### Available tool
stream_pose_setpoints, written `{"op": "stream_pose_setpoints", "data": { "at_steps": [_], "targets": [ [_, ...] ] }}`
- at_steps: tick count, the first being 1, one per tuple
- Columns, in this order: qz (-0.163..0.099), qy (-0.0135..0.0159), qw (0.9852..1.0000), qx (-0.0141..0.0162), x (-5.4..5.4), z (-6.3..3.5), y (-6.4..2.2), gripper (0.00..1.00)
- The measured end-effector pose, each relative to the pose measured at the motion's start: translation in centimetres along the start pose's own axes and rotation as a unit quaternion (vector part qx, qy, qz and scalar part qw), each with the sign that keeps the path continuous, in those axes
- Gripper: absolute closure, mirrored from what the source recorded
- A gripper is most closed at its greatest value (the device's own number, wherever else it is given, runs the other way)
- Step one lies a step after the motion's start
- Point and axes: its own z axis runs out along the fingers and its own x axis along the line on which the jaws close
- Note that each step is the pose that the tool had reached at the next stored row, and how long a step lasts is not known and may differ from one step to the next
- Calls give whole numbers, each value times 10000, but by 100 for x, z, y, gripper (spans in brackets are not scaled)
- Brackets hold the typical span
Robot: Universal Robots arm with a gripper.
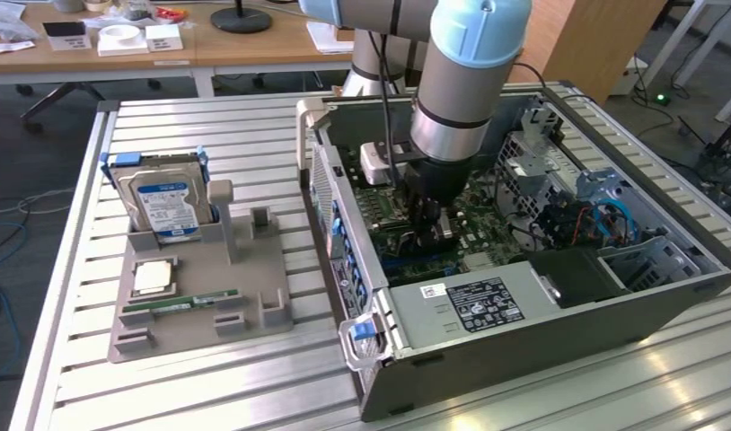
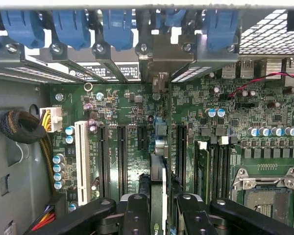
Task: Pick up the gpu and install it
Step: 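Insert the gpu into the slot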
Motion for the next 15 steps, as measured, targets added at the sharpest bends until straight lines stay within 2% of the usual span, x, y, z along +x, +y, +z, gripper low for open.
{"op": "stream_pose_setpoints", "data": {
  "at_steps": [9,11,14,15],
  "targets": [
    [2,0,10000,-1,0,0,2,73],
    [0,0,10000,0,0,0,0,61],
    [0,1,10000,0,0,-1,0,55],
    [0,1,10000,0,0,-1,0,49]
  ]
}}
